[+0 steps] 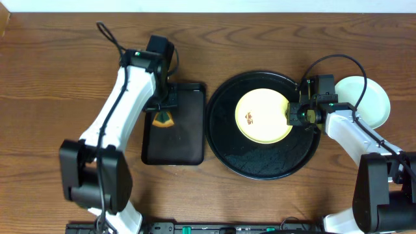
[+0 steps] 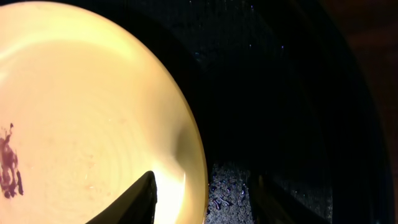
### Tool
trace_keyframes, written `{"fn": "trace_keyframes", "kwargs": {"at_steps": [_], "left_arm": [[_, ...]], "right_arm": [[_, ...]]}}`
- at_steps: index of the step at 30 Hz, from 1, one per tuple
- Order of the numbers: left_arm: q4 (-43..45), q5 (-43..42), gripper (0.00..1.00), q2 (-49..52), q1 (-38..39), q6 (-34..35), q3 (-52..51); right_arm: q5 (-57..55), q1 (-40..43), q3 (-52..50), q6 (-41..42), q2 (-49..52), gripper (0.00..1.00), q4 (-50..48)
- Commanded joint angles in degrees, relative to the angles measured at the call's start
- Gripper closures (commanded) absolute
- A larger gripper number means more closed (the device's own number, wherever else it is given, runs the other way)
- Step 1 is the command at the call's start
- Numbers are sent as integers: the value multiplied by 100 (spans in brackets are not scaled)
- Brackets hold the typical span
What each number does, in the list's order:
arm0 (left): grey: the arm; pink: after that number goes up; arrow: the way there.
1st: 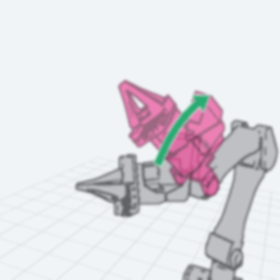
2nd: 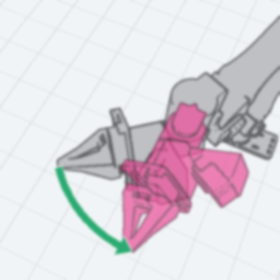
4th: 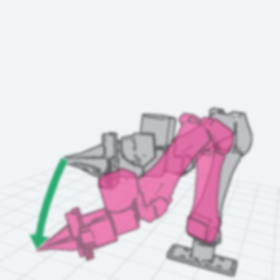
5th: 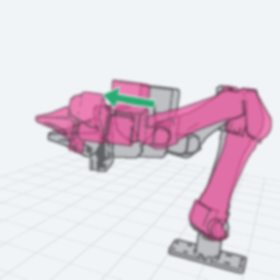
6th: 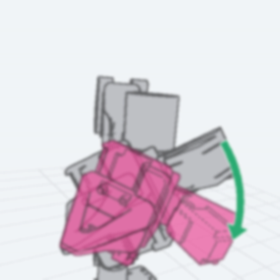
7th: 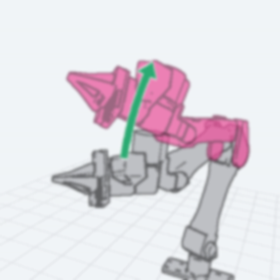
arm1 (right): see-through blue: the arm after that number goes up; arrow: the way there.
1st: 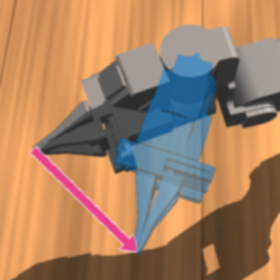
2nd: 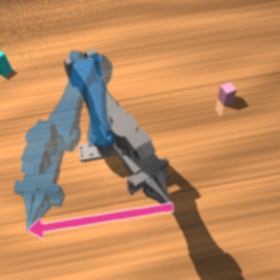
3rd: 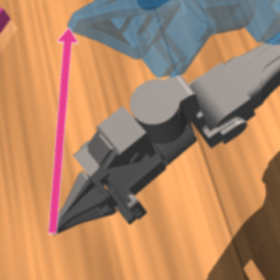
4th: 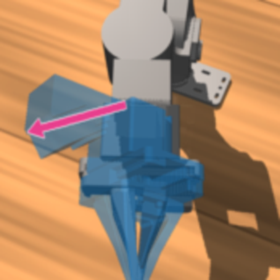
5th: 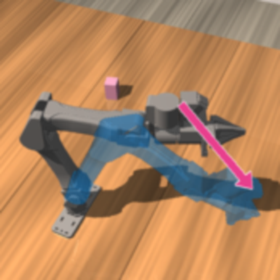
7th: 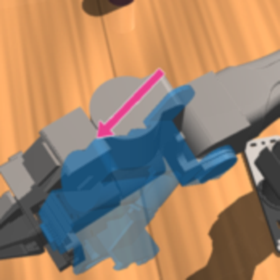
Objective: Clean dirty plates on tray and stack at the side
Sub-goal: 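Dip the sponge in left gripper into the small black tray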
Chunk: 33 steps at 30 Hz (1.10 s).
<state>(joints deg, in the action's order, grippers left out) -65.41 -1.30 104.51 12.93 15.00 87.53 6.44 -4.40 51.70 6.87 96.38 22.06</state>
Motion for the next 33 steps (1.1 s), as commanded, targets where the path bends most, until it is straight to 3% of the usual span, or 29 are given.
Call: {"fn": "trace_keyframes", "kwargs": {"at_steps": [1, 5, 11, 15, 23, 25, 27, 33], "left_arm": [[-72, 48, 93, 127, 2, 9, 164], [-52, 48, 92, 127, 2, 9, 164], [-52, 46, 92, 127, 9, 11, 164], [-52, 46, 92, 127, 9, 28, 164], [-50, 46, 92, 127, 9, 28, 164], [-52, 46, 92, 127, 9, 28, 164], [-52, 46, 92, 127, 9, 28, 164], [-52, 46, 92, 127, 9, 28, 164]], "right_arm": [[-26, -13, 68, -166, 39, 56, 0], [-22, -13, 37, -160, 39, 68, -114], [-17, -15, -225, -160, 39, 65, -535], [-22, -20, -275, -160, 39, 70, -632], [-15, -13, -275, -157, 376, 70, -787], [-13, -20, -275, -109, 507, 79, -870], [-9, -20, -273, 7, 527, 99, -901], [4, -17, -232, 308, 138, 99, -557]]}}
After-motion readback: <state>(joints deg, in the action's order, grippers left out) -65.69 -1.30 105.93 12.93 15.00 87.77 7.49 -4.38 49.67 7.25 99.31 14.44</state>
